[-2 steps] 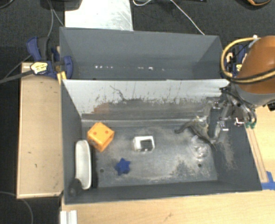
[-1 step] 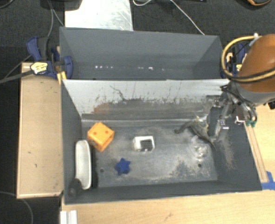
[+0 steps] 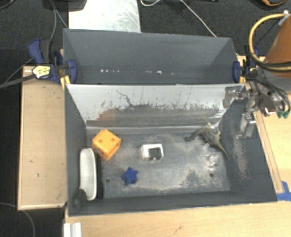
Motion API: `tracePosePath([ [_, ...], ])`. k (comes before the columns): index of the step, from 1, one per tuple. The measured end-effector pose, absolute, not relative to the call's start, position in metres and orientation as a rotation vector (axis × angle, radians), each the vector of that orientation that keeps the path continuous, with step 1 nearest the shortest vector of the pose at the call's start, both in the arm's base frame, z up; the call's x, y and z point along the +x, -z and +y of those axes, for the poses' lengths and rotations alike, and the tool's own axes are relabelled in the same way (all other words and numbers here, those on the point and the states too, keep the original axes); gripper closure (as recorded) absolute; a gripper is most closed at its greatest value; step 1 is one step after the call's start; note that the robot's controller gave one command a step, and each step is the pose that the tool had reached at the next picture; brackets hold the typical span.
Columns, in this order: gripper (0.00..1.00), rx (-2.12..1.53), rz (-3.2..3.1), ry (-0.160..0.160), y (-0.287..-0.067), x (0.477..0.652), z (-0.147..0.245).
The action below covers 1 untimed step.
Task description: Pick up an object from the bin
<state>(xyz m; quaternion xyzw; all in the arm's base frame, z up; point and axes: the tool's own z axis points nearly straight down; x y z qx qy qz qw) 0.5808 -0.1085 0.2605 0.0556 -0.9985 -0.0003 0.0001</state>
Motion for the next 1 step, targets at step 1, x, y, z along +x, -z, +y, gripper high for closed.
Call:
tracePosePath([
  [1, 0.0, -0.144, -3.145, 0.0, -0.2154, 0.5529, -0.0828],
])
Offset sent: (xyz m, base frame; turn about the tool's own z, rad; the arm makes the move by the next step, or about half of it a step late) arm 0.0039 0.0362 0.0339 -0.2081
